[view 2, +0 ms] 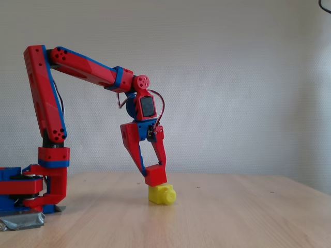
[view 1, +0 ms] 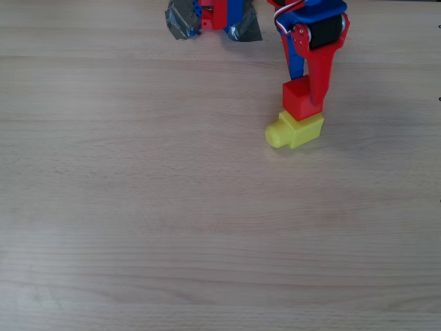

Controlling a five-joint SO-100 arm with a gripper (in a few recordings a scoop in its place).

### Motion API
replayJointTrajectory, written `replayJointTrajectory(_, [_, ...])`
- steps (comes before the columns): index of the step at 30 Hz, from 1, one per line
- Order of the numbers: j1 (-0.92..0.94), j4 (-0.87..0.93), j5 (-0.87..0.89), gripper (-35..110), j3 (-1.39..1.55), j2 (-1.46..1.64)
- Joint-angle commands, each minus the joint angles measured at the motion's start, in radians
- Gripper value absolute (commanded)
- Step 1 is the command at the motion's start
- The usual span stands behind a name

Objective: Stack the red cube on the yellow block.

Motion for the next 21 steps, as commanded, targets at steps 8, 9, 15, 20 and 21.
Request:
replayJointTrajectory(8, [-0.003,0.052,0.012,18,-0.08,0.031])
replayJointTrajectory(9, [-0.002,0.061,0.008,18,-0.087,0.032])
replayJointTrajectory(15, [0.0,0.084,-0.005,21,-0.109,0.037])
replayJointTrajectory(20, [-0.002,0.08,-0.011,22,-0.112,0.044])
replayJointTrajectory(21, [-0.002,0.08,-0.011,23,-0.114,0.044])
